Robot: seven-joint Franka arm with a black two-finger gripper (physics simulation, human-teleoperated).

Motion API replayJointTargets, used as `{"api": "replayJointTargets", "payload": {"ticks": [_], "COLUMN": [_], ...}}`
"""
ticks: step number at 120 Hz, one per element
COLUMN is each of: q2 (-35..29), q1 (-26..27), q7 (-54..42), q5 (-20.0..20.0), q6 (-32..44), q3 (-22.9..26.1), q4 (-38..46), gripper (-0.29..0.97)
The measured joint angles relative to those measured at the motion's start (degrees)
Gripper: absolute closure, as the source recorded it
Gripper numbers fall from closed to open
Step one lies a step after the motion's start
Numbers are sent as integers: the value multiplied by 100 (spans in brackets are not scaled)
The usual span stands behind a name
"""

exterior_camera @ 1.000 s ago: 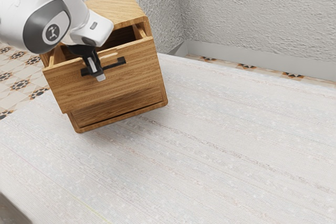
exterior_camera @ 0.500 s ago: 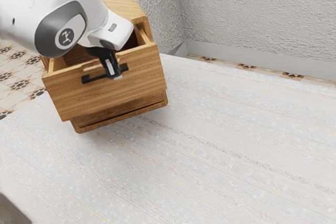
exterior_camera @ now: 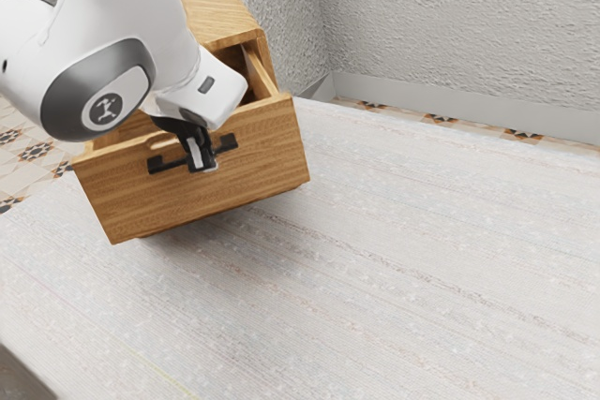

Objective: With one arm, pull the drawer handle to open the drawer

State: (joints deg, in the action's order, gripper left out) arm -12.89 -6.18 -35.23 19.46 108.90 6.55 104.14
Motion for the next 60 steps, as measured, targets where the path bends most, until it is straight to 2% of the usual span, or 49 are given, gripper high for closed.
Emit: {"api": "replayJointTargets", "payload": {"ticks": [60], "q2": [-250], "q1": [82], "q7": [137], "q5": [173], "q6": [-58], "q3": [94], "q4": [286], "gripper": [68]}}
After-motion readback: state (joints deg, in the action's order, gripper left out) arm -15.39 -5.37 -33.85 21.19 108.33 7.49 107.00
